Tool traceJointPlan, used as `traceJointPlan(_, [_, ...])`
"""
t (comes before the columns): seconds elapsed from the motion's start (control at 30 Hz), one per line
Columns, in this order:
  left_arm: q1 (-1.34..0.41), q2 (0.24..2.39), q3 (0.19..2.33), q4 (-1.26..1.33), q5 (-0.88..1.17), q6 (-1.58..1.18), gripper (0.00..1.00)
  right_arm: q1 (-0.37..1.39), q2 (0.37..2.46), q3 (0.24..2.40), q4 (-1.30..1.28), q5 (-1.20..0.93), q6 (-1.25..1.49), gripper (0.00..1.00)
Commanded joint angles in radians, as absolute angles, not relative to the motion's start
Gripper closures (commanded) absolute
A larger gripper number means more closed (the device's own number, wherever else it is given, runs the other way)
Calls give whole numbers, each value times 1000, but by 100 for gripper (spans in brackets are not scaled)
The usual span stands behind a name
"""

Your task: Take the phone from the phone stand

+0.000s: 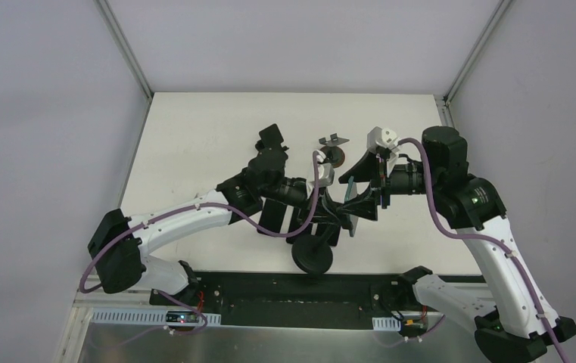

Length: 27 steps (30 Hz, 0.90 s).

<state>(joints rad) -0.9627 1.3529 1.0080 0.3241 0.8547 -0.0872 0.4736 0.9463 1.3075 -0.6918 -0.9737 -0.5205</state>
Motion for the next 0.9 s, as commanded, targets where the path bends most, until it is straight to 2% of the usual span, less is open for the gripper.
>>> traceJointPlan(0.0, [-970,1370,1083,394,851,-152,100,484,907,1343,-606,-1020,-485,76])
traceJointPlan(0.07, [-970,1373,1086,395,848,-163,100,484,894,1321,-592,-1004,-461,53])
traceJointPlan(0.17, [-971,1358,1064,395,818,-153,100,485,872,1296,-586,-981,-441,27])
traceJointPlan(0.23, [-971,1346,1053,395,800,-147,100,484,863,1285,-596,-968,-438,14])
traceJointPlan(0.27, [-970,1340,1046,395,795,-141,100,485,859,1282,-602,-961,-439,4])
traceJointPlan(0.3, [-971,1334,1040,395,789,-139,100,485,854,1280,-608,-952,-437,1])
traceJointPlan(0.53, [-970,1298,1009,395,762,-139,100,484,801,1220,-604,-920,-435,1])
traceJointPlan(0.87, [-971,1189,891,390,608,-134,100,484,702,1073,-488,-858,-413,1])
